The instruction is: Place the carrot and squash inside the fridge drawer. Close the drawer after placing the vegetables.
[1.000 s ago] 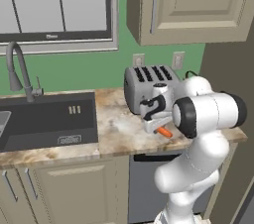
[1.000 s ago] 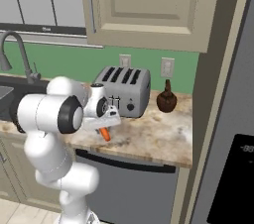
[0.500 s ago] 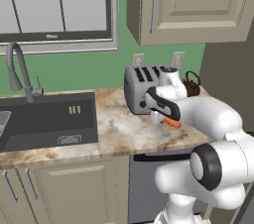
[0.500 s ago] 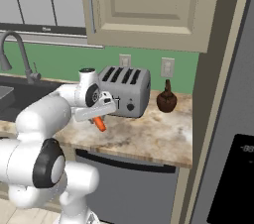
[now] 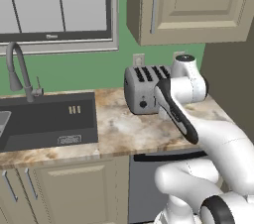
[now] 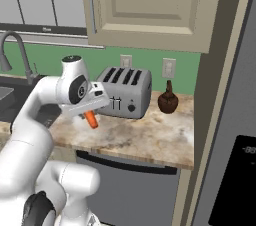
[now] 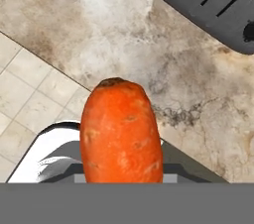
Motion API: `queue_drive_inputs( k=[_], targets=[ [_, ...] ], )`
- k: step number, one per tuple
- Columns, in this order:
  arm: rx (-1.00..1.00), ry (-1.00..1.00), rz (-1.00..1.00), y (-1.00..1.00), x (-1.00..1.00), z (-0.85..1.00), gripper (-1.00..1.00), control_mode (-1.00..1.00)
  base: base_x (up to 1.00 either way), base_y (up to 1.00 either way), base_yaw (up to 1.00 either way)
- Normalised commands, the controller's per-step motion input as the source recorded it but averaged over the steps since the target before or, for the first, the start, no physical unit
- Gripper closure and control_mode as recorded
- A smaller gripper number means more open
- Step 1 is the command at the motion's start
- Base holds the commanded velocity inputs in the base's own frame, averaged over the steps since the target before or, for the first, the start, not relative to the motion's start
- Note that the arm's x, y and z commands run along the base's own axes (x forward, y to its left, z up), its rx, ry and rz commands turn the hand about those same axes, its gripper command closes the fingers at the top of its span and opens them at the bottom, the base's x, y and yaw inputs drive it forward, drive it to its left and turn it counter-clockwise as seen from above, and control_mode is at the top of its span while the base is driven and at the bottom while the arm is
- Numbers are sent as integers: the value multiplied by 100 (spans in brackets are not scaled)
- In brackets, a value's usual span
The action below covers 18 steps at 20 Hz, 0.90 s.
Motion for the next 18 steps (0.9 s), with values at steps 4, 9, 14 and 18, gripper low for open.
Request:
queue_drive_inputs(
  k=[4,9,14,18],
  targets=[
    [0,-1,-2,15,-26,49,100,-100,0,0,0],
    [-7,9,0,20,-5,-18,100,-100,0,0,0],
    [-5,6,1,11,0,-27,100,-100,0,0,0],
    [0,4,0,0,-6,-31,100,100,-12,0,-3]
  ],
)
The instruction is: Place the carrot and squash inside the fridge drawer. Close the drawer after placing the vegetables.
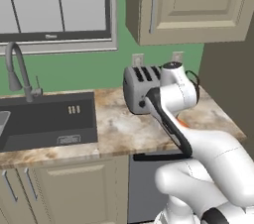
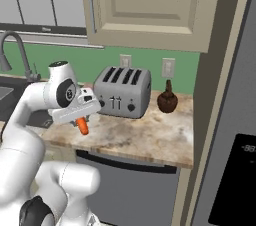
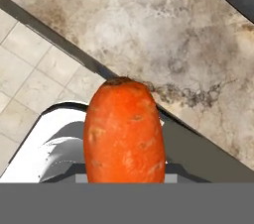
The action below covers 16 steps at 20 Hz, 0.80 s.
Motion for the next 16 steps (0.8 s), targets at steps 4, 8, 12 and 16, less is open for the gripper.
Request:
queue_drive_inputs(
  k=[4,8,12,16],
  targets=[
    [0,0,0,0,0,0,100,100,-56,-1,-26],
    [0,0,0,0,0,0,100,100,-51,-4,-37],
    [0,0,0,0,0,0,100,100,-16,-36,-49],
    [0,0,0,0,0,0,100,100,3,-82,-55]
  ],
)
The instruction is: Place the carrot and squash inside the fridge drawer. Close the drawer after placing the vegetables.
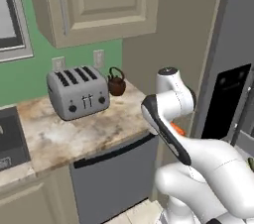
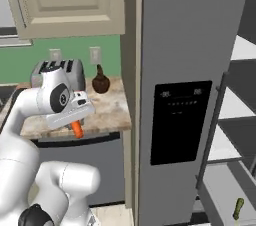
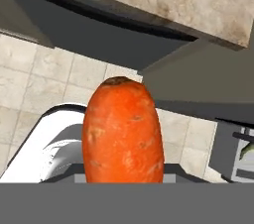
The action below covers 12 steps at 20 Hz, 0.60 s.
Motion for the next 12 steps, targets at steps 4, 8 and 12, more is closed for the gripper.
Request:
queue_drive_inputs(
  k=[4,8,12],
  targets=[
    [0,0,0,0,0,0,100,100,0,-89,-55],
    [0,0,0,0,0,0,100,100,3,-72,-50],
    [0,0,0,0,0,0,100,100,18,-61,-36]
  ],
)
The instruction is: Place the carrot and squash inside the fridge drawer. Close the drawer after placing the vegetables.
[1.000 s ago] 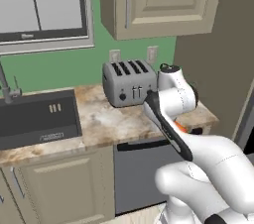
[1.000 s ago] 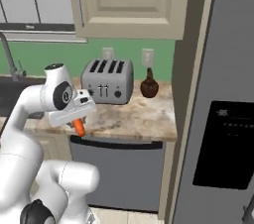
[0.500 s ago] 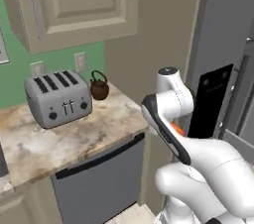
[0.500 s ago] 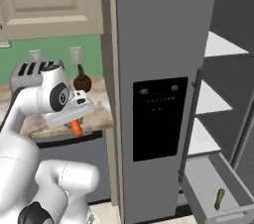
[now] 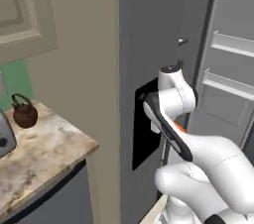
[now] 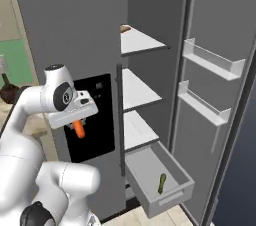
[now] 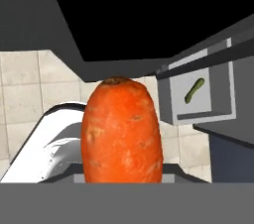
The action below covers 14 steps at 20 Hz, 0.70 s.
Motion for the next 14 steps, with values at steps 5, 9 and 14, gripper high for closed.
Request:
queue_drive_inputs(
  k=[5,9,14],
  targets=[
    [0,0,0,0,0,0,100,100,31,-24,-20],
    [0,0,0,0,0,0,100,100,32,-46,-8],
    [0,0,0,0,0,0,100,100,34,-49,-9]
  ],
)
